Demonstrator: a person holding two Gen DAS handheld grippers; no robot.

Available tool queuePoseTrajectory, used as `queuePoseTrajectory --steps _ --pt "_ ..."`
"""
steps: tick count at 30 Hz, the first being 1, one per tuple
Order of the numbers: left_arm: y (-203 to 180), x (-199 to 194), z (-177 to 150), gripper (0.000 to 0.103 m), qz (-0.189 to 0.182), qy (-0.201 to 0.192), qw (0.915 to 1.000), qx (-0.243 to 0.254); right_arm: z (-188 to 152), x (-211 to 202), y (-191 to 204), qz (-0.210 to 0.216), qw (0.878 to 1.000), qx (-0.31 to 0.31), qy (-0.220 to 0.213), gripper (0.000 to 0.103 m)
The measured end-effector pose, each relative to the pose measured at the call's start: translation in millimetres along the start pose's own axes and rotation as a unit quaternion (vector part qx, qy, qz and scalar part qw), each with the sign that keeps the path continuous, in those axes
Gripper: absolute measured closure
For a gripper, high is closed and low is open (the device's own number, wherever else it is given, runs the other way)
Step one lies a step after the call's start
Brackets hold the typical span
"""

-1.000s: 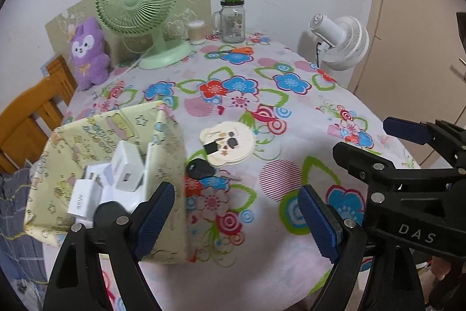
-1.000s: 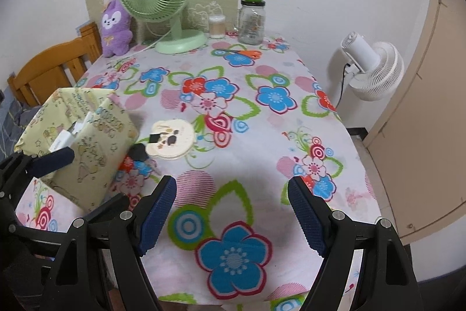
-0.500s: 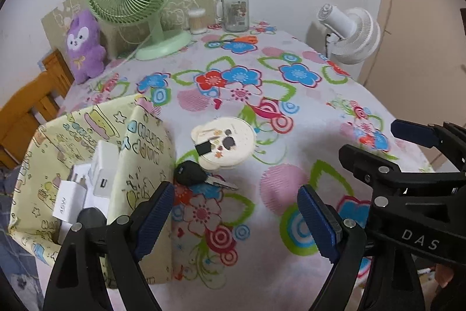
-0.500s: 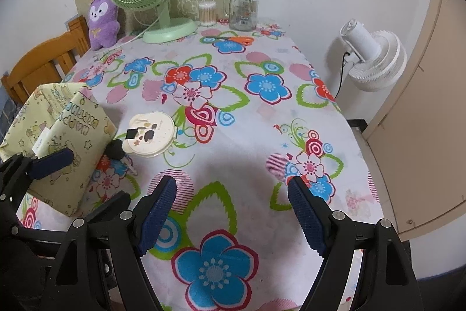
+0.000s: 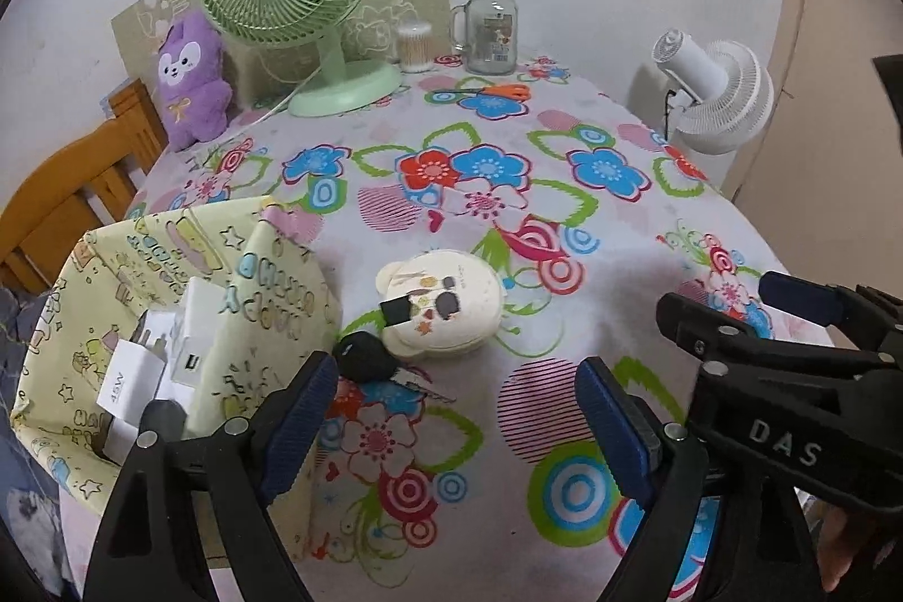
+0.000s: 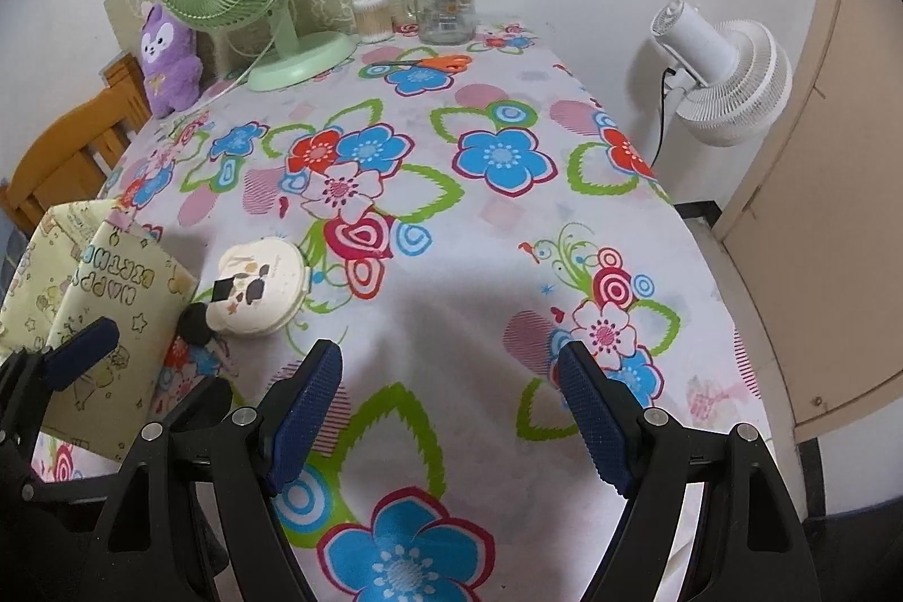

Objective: Organize rigid objects
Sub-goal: 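Move the left tool to the black key fob while the right tool approaches the cartoon coaster, then grasp the black key fob with the left tool while the right tool grasps the cream cartoon coaster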

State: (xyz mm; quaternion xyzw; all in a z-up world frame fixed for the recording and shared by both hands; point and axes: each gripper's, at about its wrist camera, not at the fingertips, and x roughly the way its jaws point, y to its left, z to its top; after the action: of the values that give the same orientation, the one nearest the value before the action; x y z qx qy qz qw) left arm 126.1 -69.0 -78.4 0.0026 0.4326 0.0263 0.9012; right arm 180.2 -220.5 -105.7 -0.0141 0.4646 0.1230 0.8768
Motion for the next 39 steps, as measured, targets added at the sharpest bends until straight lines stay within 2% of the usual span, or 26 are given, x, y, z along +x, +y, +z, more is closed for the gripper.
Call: queuePoseTrajectory --steps 3,8,14,16,23,27,32,39 --pt "-6 2 0 0.017 -0.027 0.013 0.9995 -0.002 0 2 -5 -0.01 1.0 -0.004 0.0 0.022" --pt "-12 16 -3 0.017 -0.029 0.03 0.9991 -0.003 -2 8 -12 -0.026 1.0 -0.016 0.006 0.022" --pt "-3 34 -8 0.018 -0.023 0.05 0.9981 -0.027 -5 20 -10 -0.014 0.999 -0.022 0.02 0.021" --pt "2 38 -9 0.022 -0.021 0.053 0.9979 -0.032 -5 23 -6 -0.009 0.999 -0.026 0.022 0.022" --pt "19 49 -12 0.051 -0.018 0.063 0.9967 -0.049 0 37 20 0.004 0.998 -0.052 0.027 0.021" --pt "24 50 -14 0.056 -0.004 0.058 0.9972 -0.048 3 43 39 0.014 0.997 -0.073 0.025 0.021" --pt "42 58 -12 0.056 -0.001 0.066 0.995 -0.075 8 50 58 0.031 0.996 -0.085 0.027 0.021" --pt "51 60 -9 0.054 -0.005 0.065 0.9944 -0.083 16 59 80 0.047 0.994 -0.098 0.029 0.021"
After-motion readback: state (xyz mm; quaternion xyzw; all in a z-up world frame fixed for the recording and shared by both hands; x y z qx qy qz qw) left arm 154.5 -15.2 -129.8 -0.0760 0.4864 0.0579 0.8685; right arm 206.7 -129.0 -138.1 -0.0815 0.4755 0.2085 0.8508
